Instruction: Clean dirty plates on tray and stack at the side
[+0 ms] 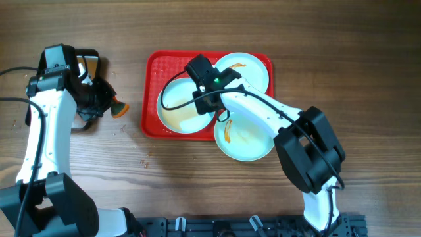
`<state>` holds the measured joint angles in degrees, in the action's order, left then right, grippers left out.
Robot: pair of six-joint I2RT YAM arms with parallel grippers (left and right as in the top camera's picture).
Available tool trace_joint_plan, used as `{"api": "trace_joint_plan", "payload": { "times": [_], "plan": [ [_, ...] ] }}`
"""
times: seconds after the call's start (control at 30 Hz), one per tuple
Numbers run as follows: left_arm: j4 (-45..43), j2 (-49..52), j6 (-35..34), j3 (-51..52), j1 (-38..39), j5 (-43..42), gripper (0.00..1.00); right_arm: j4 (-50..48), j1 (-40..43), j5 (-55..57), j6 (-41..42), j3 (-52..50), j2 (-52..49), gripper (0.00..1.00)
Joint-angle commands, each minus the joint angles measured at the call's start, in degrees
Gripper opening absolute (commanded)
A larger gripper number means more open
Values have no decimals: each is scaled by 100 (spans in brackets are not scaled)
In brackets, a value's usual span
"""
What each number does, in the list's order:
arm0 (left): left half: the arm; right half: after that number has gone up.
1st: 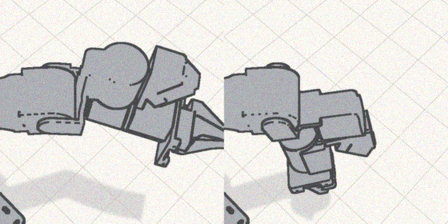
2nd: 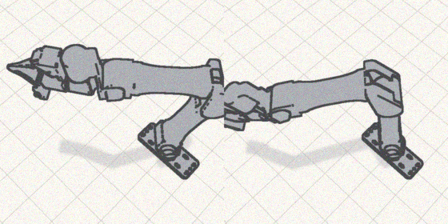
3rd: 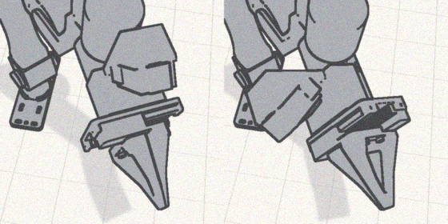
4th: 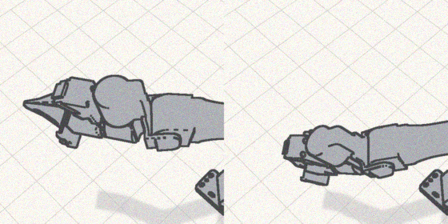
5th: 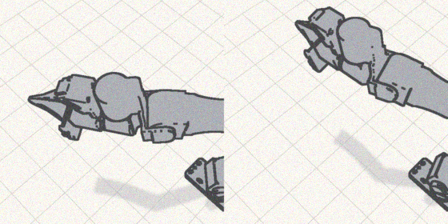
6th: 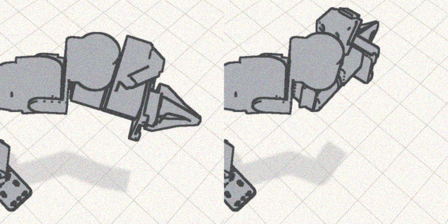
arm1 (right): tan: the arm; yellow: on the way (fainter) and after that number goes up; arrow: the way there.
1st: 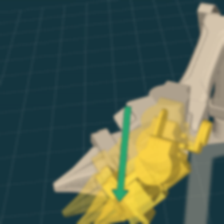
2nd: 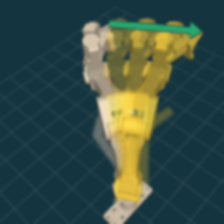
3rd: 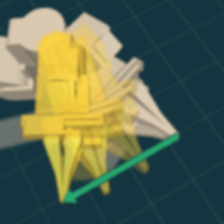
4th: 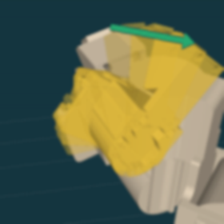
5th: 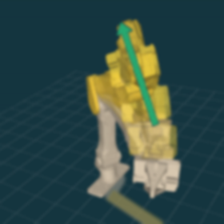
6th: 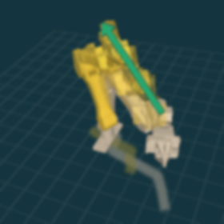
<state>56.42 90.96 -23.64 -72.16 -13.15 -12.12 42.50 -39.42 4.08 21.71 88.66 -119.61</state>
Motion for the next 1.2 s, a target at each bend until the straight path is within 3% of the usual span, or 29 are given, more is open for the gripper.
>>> {"api": "trace_joint_plan", "payload": {
  "times": [0.0, 0.2, 0.3, 0.43, 0.5, 0.63, 0.9, 1.03, 1.17],
  "plan": [
    [0, -57, 90, 17, 2, -116, 4, -83, 92, 81, 269, 48, -234, 50],
    [-7, -57, 90, 17, 17, -116, 4, -221, 570, -820, 79, 48, -501, 49],
    [-15, -57, 90, 17, 17, -116, 4, -282, 544, -1123, 72, 48, -625, 25],
    [-37, -57, 90, 17, 17, -116, 4, -280, 411, -1180, 31, 48, -662, 4],
    [-37, -57, 90, 17, 17, -116, 4, -282, 348, -1115, 28, 50, -660, 4],
    [-37, -22, 90, 17, 17, -114, 4, 46, 223, 61, -173, 564, -280, 4],
    [-46, -20, 90, 17, 17, -116, 4, -197, -549, 3543, -1753, 782, 861, 4],
    [-48, -20, 90, 17, 17, -116, 4, -920, -1038, 5169, -3718, 782, 949, 4],
    [-46, -20, 90, 17, 17, -116, 4, -1532, -1438, 5552, -5316, 782, 946, 4]
  ]
}}
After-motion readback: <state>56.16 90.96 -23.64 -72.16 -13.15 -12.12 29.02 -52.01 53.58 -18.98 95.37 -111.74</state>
